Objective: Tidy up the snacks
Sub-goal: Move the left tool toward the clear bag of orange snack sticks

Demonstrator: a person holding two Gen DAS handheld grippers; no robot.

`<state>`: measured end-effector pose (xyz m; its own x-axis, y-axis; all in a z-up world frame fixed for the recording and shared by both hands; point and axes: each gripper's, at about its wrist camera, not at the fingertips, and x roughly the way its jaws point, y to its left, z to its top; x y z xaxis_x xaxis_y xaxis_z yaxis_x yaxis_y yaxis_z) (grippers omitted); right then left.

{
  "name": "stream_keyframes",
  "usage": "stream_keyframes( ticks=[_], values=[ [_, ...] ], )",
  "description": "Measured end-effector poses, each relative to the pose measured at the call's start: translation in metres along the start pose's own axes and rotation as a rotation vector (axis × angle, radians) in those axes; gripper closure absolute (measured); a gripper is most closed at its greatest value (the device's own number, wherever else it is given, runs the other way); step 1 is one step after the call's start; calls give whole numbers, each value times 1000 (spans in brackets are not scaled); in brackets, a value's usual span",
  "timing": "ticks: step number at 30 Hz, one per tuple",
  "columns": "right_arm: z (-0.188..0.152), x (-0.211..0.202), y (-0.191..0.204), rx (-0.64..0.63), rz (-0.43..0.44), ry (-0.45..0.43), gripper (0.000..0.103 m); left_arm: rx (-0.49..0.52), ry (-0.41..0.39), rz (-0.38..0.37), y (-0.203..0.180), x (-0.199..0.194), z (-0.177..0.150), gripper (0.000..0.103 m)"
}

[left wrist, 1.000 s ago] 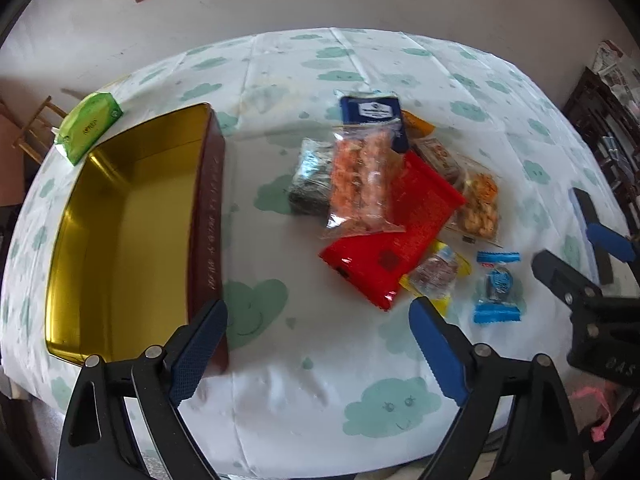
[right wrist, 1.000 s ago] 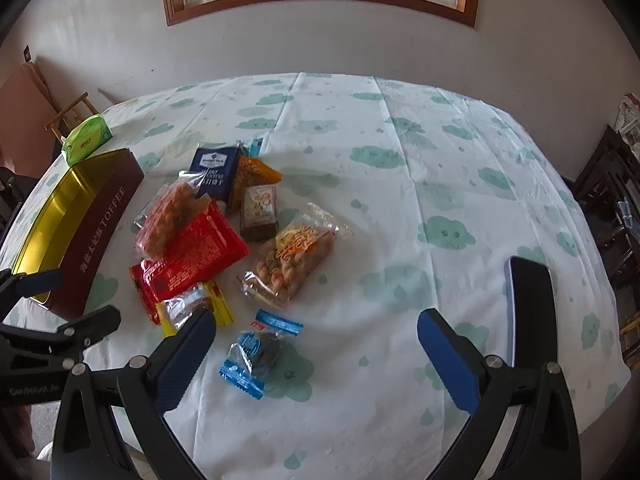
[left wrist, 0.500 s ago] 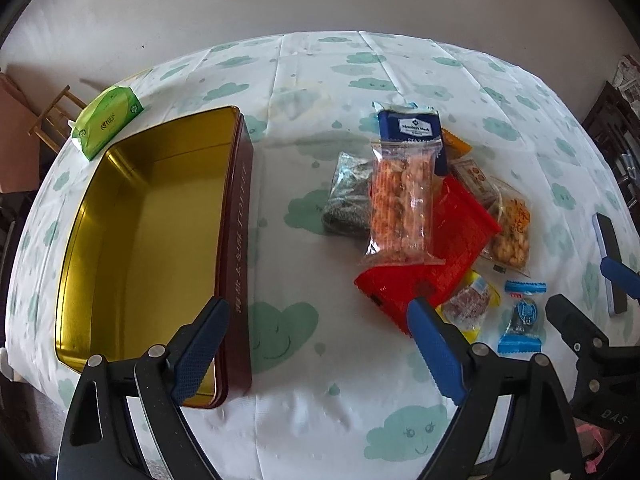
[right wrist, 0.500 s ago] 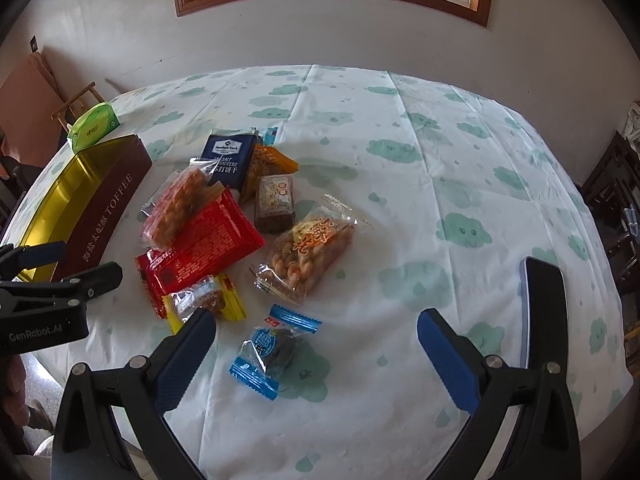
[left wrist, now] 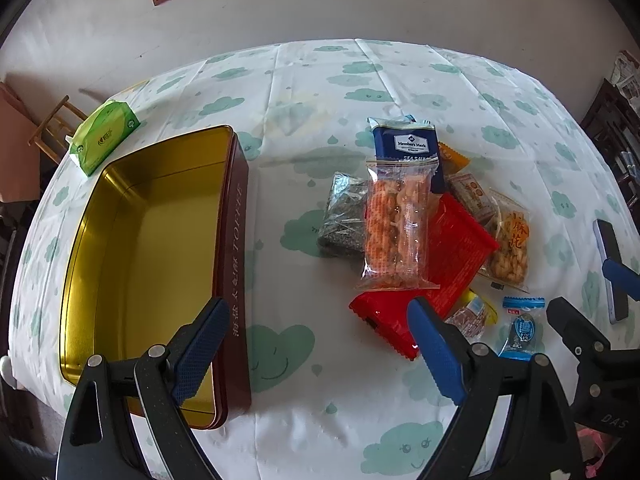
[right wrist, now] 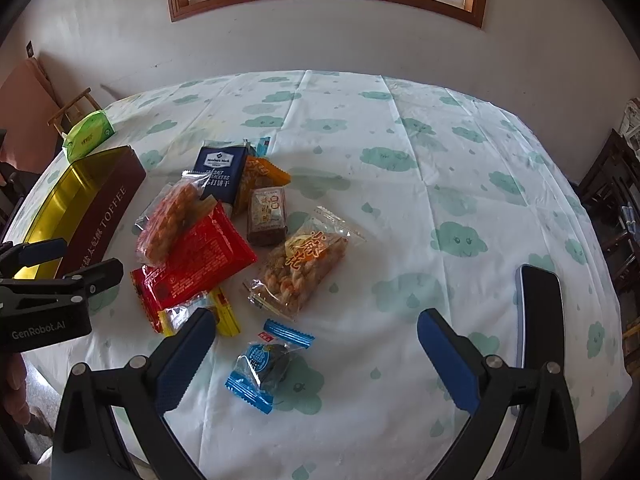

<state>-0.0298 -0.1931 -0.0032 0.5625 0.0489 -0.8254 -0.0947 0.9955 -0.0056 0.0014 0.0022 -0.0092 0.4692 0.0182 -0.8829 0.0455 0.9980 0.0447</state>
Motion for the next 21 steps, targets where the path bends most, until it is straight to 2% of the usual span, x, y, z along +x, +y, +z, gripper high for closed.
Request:
stream_keyframes(
  ticks=[21],
  values=[
    [3,6,-11,35,-4,4,0,20,-11,-2,-6,6,7,15]
  ],
)
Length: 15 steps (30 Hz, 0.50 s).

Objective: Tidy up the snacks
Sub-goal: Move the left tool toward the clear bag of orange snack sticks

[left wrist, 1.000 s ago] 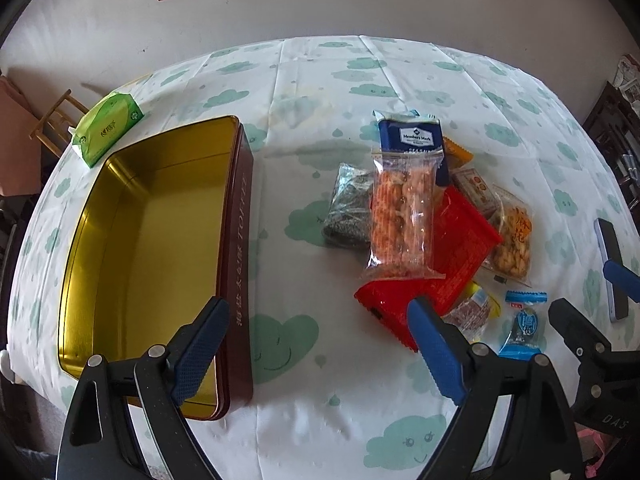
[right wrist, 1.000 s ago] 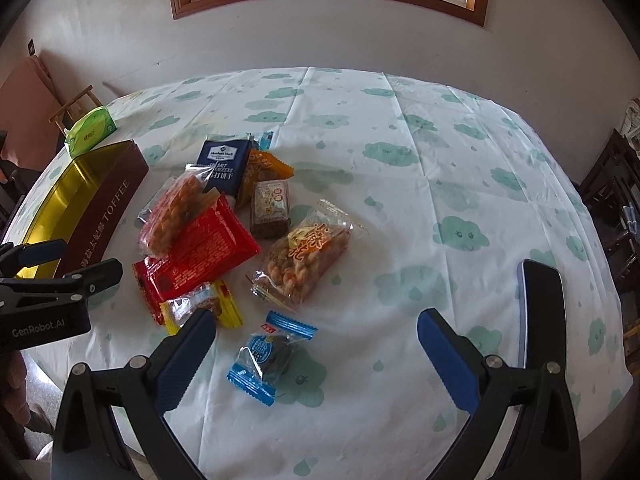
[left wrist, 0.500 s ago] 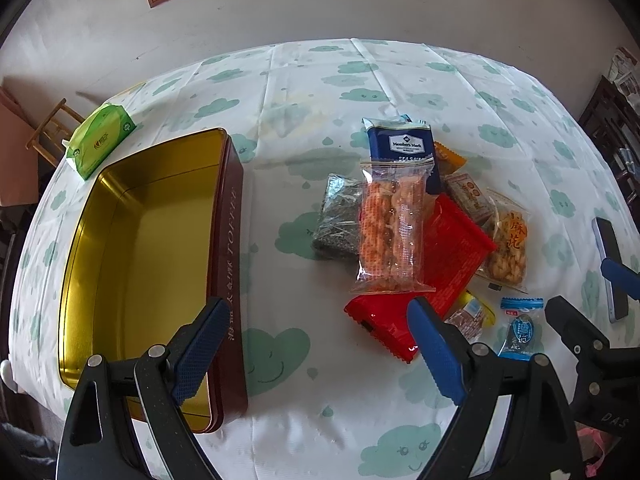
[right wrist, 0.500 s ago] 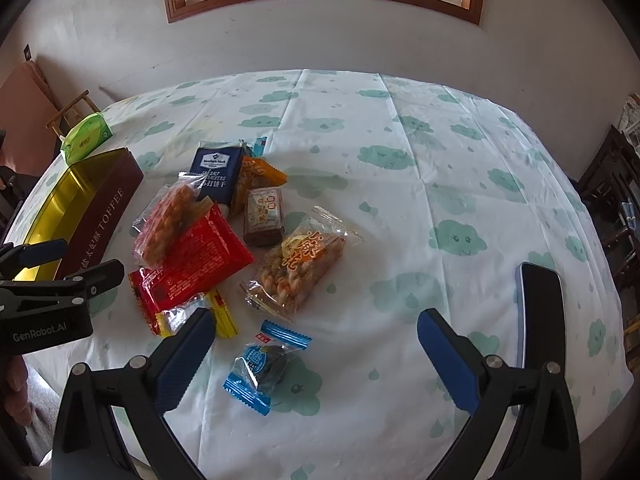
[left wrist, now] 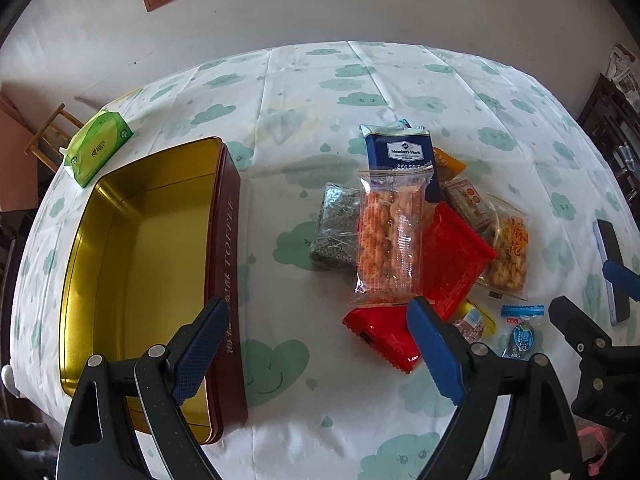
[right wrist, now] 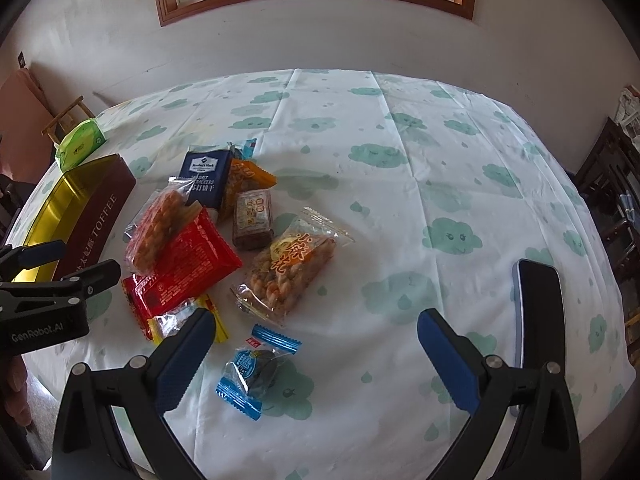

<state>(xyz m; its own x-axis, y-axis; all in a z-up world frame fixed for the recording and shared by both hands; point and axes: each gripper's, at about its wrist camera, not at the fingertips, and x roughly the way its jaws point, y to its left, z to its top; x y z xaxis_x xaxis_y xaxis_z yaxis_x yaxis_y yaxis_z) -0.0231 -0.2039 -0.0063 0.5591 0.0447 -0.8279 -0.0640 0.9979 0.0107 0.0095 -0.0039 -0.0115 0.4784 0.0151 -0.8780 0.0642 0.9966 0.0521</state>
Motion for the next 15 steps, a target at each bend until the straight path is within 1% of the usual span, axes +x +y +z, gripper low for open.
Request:
stream_keyframes(
  ticks=[15],
  values=[
    [2,5,-5,11,-1,7,0,12,-4,-18,0,4,6,16]
  ],
)
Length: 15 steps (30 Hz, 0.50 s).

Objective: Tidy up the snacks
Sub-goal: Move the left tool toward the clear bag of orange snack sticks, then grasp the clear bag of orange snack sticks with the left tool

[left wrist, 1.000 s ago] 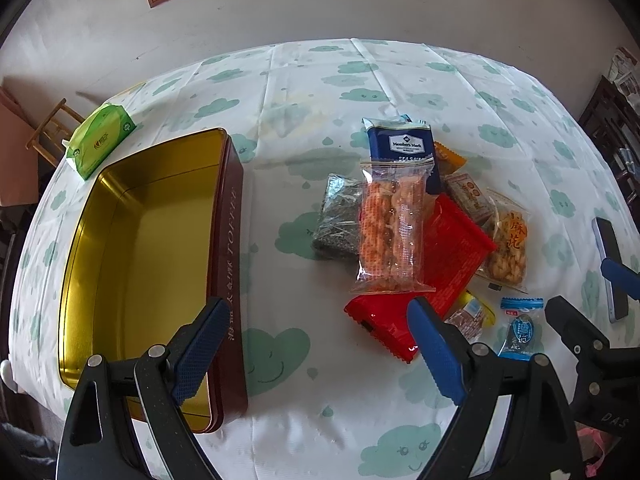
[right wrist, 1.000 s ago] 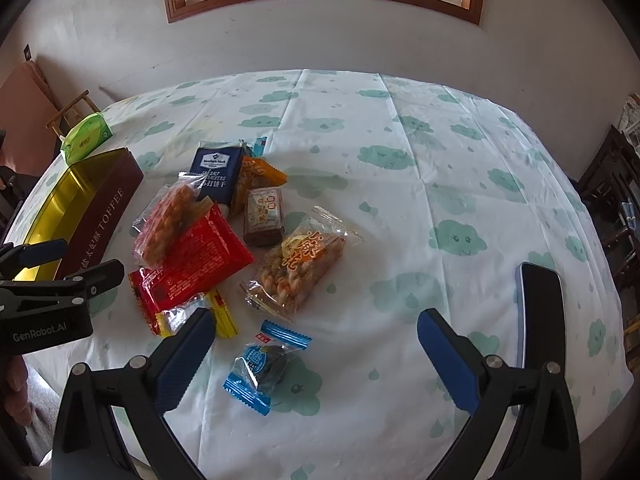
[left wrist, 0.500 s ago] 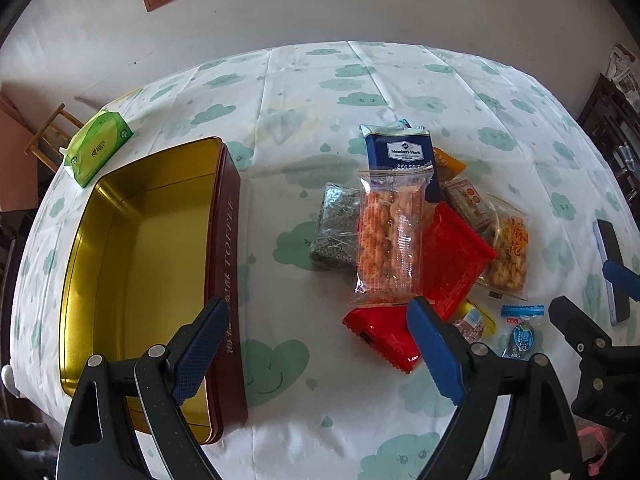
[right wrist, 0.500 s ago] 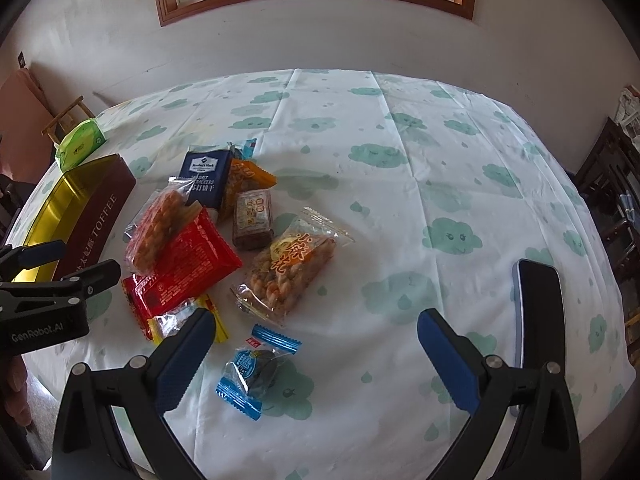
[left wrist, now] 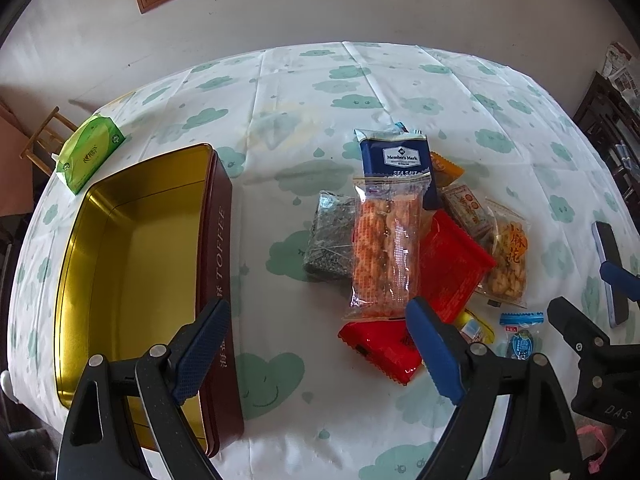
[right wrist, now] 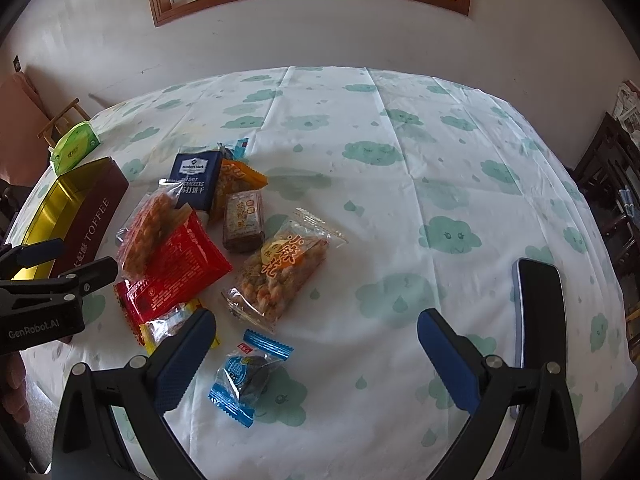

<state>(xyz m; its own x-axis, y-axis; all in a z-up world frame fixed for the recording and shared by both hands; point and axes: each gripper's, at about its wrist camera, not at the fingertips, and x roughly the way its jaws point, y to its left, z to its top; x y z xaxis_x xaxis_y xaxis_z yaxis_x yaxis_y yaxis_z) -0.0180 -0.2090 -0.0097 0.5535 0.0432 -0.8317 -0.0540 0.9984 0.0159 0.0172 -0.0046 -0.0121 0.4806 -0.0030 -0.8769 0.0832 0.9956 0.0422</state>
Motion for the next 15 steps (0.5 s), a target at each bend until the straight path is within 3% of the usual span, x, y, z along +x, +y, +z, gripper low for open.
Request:
stream_keyframes(
  ticks=[8,15],
  values=[
    [1,4,-5,15,2,3,0,4,-7,-34,4,4,6,20],
    [1,9,-11,38,9,13,0,54,0,-114,-2,13,16,23]
  ],
)
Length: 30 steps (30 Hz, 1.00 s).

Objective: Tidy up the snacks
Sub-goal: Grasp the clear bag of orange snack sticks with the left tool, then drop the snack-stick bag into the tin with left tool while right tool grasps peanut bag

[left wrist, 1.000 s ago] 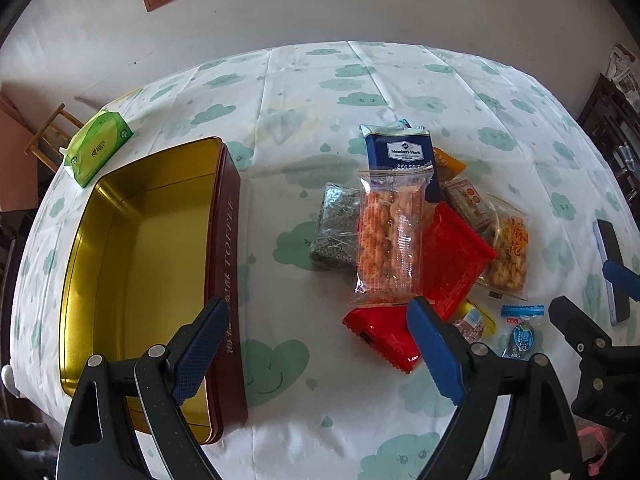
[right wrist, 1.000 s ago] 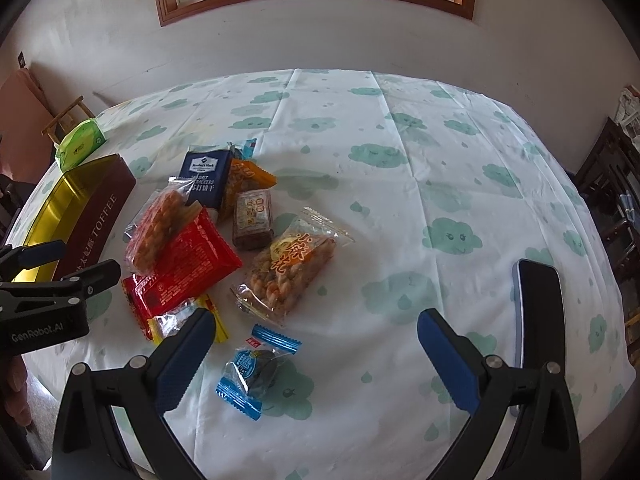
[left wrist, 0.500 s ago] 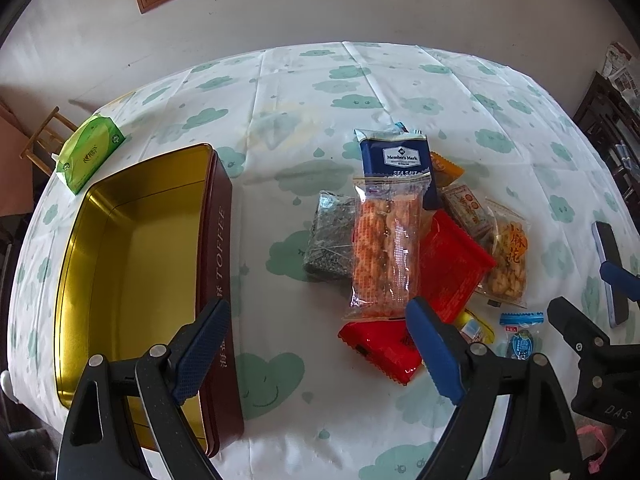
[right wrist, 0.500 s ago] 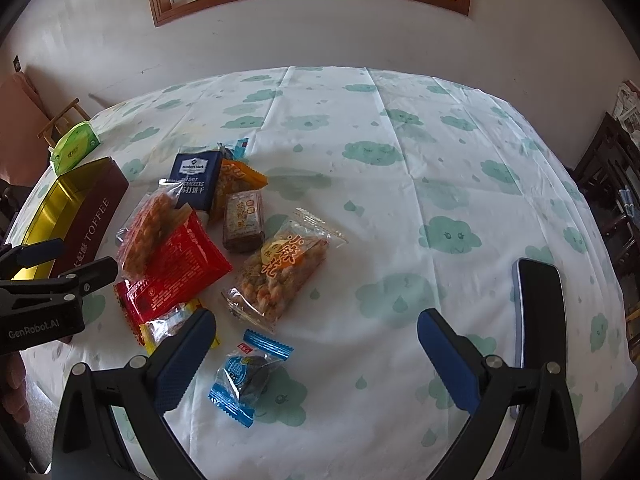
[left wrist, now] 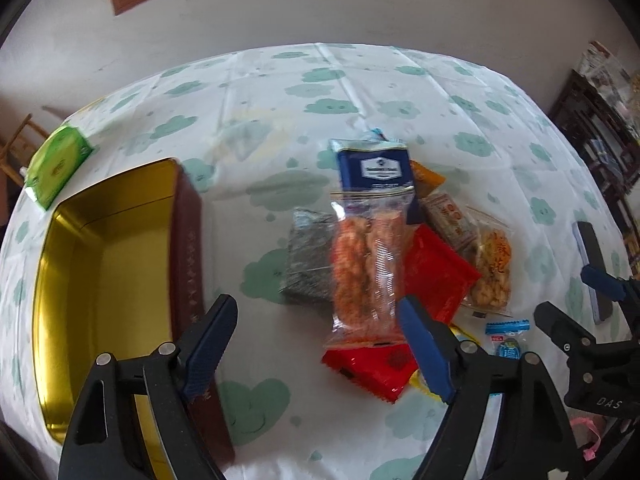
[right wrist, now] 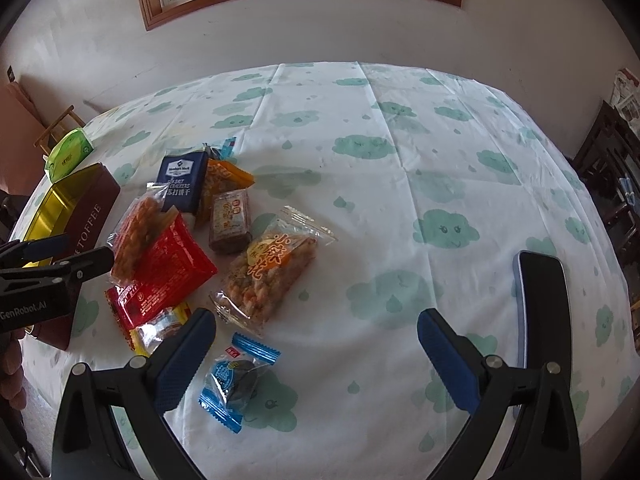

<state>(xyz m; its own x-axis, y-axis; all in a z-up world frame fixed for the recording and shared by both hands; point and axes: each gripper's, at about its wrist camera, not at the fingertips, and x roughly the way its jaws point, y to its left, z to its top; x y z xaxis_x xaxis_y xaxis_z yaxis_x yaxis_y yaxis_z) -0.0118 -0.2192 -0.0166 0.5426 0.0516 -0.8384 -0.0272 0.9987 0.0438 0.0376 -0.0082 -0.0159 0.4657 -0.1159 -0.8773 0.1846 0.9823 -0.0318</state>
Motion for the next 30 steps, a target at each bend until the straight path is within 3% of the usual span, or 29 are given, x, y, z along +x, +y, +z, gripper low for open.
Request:
stream_keyframes(
  ticks=[11,16,30],
  values=[
    [4,12,-5,8,1,18,0,49,17,-32,-11,26,12,40],
    [12,25,-3,11,-1,34,0,82,-6,-79,-16,24,13,68],
    [33,53,13,61,-34,89,0,21,-28,-108,1,2,12,69]
  ],
)
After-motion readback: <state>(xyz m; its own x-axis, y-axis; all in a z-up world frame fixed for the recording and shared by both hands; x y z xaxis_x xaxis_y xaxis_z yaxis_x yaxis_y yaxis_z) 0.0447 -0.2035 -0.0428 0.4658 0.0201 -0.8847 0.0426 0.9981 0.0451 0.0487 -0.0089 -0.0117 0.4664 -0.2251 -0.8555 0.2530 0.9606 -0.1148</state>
